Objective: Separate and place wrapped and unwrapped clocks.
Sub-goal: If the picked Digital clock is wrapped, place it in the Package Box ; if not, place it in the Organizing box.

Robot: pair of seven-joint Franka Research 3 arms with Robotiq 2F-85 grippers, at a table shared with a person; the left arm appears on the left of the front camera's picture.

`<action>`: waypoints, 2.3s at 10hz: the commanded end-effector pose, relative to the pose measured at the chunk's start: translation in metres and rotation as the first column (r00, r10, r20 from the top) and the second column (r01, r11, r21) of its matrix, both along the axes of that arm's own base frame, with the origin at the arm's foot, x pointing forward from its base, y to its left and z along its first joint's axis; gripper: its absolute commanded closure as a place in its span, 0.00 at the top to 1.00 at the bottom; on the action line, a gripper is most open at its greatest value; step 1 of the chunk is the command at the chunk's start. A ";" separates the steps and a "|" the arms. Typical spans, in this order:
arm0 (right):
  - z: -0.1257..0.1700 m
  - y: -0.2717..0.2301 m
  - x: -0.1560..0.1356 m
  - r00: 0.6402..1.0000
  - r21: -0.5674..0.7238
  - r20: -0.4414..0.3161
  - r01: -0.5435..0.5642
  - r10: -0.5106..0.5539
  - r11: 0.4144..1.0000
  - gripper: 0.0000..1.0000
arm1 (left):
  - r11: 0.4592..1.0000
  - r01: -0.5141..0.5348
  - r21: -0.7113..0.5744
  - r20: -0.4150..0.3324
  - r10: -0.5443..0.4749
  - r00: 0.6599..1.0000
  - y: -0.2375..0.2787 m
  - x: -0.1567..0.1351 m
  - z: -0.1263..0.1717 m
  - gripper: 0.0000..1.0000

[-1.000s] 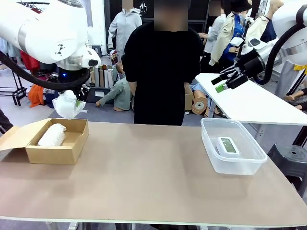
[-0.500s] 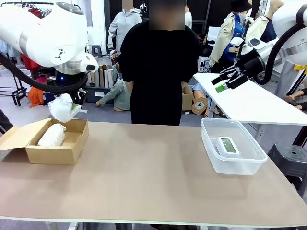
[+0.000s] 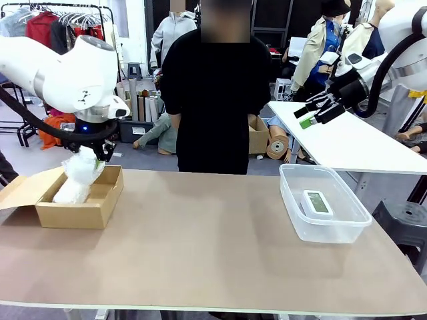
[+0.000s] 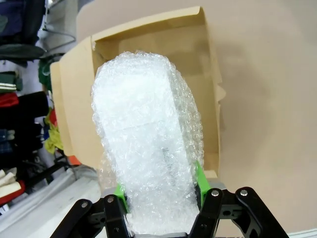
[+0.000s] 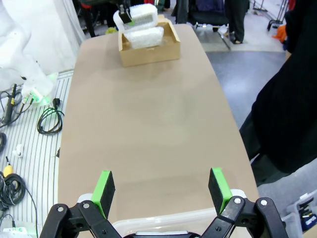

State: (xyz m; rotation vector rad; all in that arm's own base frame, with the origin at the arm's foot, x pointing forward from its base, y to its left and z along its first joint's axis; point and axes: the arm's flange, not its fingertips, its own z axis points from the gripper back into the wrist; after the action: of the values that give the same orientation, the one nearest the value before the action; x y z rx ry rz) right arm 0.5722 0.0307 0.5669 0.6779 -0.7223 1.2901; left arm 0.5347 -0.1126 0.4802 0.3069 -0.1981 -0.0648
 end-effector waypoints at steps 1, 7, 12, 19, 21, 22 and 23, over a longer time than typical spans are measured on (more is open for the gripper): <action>0.001 0.000 -0.001 1.000 0.001 0.002 0.000 0.000 1.000 1.00 | 1.000 -0.025 -0.020 0.050 0.025 0.998 0.003 0.003 -0.010 0.00; 0.001 0.000 -0.001 1.000 0.001 0.002 0.000 0.000 1.000 1.00 | 0.998 0.017 -0.062 0.062 -0.013 0.998 0.007 0.020 -0.042 0.00; 0.001 0.000 -0.001 1.000 0.001 0.002 0.000 0.000 1.000 1.00 | 0.996 0.026 -0.085 0.031 -0.023 0.999 0.012 0.027 -0.068 0.00; 0.001 0.000 -0.001 1.000 0.001 0.002 0.000 0.000 1.000 1.00 | 0.992 0.050 -0.117 0.000 -0.050 0.999 0.020 0.035 -0.090 0.00; 0.001 0.000 -0.001 1.000 0.001 0.002 0.000 0.000 1.000 1.00 | 0.992 0.049 -0.119 -0.005 -0.050 0.999 0.021 0.036 -0.093 0.00; 0.001 0.000 -0.001 1.000 0.001 0.002 0.000 0.000 1.000 1.00 | 0.992 0.047 -0.121 -0.012 -0.049 0.999 0.022 0.037 -0.096 0.00; 0.001 0.000 -0.001 1.000 0.001 0.002 0.000 0.000 1.000 1.00 | 0.991 0.042 -0.124 -0.021 -0.045 0.999 0.022 0.039 -0.101 0.00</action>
State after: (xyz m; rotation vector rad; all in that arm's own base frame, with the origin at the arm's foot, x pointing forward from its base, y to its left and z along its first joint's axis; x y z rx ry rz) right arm 0.5722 0.0307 0.5669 0.6779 -0.7223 1.2900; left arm 0.5700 -0.0950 0.3808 0.1982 -0.1779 -0.0913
